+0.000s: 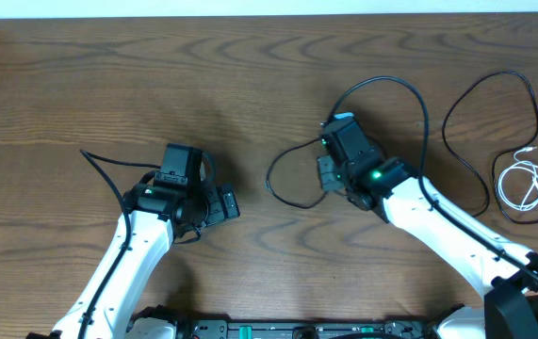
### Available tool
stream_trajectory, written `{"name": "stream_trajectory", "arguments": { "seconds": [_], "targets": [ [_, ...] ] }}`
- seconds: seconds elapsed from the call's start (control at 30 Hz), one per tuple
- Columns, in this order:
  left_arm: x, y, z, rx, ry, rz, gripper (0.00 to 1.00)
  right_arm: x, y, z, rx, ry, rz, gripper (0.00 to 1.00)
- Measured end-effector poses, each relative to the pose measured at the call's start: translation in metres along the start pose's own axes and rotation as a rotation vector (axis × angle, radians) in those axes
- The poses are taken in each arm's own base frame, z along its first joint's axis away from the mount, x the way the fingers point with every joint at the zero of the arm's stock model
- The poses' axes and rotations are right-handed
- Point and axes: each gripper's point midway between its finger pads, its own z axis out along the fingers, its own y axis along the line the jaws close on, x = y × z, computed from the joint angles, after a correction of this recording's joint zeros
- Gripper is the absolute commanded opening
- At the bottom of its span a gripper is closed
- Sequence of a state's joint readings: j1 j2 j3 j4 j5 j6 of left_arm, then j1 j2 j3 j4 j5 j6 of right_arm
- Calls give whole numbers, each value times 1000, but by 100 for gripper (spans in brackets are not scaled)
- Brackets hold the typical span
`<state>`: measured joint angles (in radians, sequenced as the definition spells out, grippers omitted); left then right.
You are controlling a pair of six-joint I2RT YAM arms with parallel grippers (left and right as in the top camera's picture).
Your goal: Untangle cables
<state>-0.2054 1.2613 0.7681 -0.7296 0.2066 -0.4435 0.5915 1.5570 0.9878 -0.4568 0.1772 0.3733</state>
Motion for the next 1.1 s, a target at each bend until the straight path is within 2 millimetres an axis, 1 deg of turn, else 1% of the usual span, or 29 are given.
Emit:
{"name": "stream_trajectory", "arguments": {
  "seconds": [0.13,0.37,0.4,0.47,0.53,0.57,0.6,0.67,0.7,0.83,0.9,0.97,1.0,1.1],
  "targets": [
    [0,0,0,0,0,0,98,12,-18,10,92,48,-11,1],
    [0,0,0,0,0,0,98,34,-37,36,219,125,-36,1],
    [0,0,0,0,0,0,98,38,-40,40,234,135,-37,4],
    [0,0,0,0,0,0,98,43,-44,45,260,150,-36,16],
    [0,0,0,0,-1,0,98,48,-47,51,284,168,-35,24],
    [0,0,0,0,0,0,98,51,-49,53,293,175,-35,31],
    [0,0,0,0,0,0,98,53,-50,55,302,181,-32,39],
    [0,0,0,0,0,0,98,55,-52,58,316,188,-35,44],
    [0,0,0,0,0,0,98,56,-53,58,321,191,-40,56],
    [0,0,0,0,0,0,98,54,-59,58,361,175,-28,63],
    [0,0,0,0,0,0,98,54,-62,57,379,171,-20,63],
    [0,0,0,0,0,0,98,55,-66,55,402,172,-3,67],
    [0,0,0,0,0,0,98,57,-69,54,419,174,16,67],
    [0,0,0,0,0,0,98,62,-78,50,459,179,103,64]
  ]
}}
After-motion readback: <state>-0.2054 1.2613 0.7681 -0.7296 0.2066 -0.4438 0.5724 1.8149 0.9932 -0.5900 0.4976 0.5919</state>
